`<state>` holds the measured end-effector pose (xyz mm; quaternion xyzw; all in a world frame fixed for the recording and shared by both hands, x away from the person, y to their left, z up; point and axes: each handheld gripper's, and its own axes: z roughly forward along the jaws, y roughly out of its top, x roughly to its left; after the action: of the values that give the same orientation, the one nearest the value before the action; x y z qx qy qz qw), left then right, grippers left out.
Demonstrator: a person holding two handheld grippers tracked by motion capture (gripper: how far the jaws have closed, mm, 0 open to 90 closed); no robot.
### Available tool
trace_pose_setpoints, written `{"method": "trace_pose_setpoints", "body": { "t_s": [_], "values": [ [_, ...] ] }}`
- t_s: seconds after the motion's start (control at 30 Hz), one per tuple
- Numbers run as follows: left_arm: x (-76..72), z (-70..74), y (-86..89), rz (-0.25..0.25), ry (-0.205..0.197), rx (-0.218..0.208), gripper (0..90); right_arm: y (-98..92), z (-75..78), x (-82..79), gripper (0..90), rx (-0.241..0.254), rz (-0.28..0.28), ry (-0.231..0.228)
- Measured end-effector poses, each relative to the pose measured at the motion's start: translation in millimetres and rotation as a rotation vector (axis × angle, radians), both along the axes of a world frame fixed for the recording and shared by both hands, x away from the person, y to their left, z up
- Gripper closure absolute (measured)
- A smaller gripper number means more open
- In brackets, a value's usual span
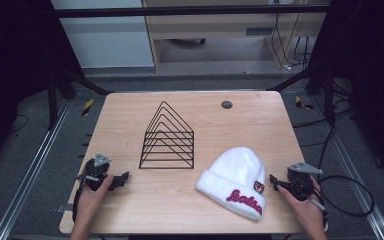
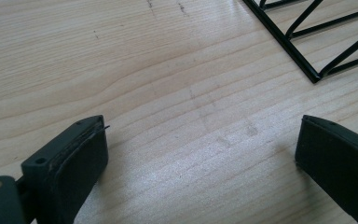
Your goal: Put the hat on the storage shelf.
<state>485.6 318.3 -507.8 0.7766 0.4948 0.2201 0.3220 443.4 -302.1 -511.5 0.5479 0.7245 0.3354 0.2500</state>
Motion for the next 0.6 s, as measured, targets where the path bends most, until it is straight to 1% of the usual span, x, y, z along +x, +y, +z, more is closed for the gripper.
{"method": "trace_pose_setpoints", "body": {
  "t_s": [0.17, 0.23, 0.27, 0.3, 0.33, 0.37, 0.4, 0.47, 0.5, 0.53, 0.57, 0.6],
  "values": [
    [0.0, 0.0, -0.5, 0.004, 0.001, 0.000, 1.4, 0.7, 0.2, 0.2, 21.9, 0.008, -0.004, 0.007],
    [0.0, 0.0, -0.4, 0.004, 0.001, 0.000, 1.4, 0.5, 0.3, -0.1, 20.3, 0.002, 0.005, 0.011],
    [0.0, 0.0, -0.4, 0.004, 0.001, 0.000, 1.4, 0.3, 1.4, -0.2, 20.3, 0.009, 0.008, 0.022],
    [0.0, 0.0, -0.5, 0.004, 0.002, 0.000, 1.4, -0.7, 5.7, -0.3, 19.4, 0.003, 0.019, 0.023],
    [0.0, 0.0, -0.5, 0.004, 0.002, 0.000, 1.4, -0.7, 5.7, -0.3, 19.4, 0.003, 0.019, 0.023],
    [0.0, 0.0, -0.5, 0.004, 0.001, 0.000, 1.4, -2.7, 13.1, -0.1, 18.6, -0.008, 0.018, 0.013],
    [0.0, 0.0, -0.5, 0.004, 0.001, 0.000, 1.4, -2.7, 13.1, -0.1, 18.6, -0.008, 0.018, 0.013],
    [0.0, 0.0, -0.4, 0.004, 0.001, 0.000, 1.4, -3.6, 18.9, 1.6, 17.1, -0.015, 0.017, 0.016],
    [0.0, 0.0, -0.4, 0.004, 0.002, 0.000, 1.4, -3.9, 20.5, 3.3, 15.4, -0.023, 0.024, 0.024],
    [0.0, 0.0, -0.5, 0.004, 0.002, 0.000, 1.4, -4.4, 24.0, 7.5, 12.9, -0.035, 0.038, 0.051],
    [0.0, 0.0, -0.5, 0.004, 0.002, -0.001, 1.4, -4.5, 25.7, 8.6, 11.8, -0.024, 0.048, 0.061],
    [0.0, 0.0, -0.4, 0.004, 0.002, 0.000, 1.4, -5.3, 27.5, 11.3, 11.5, -0.032, 0.057, 0.065]
  ]
}}
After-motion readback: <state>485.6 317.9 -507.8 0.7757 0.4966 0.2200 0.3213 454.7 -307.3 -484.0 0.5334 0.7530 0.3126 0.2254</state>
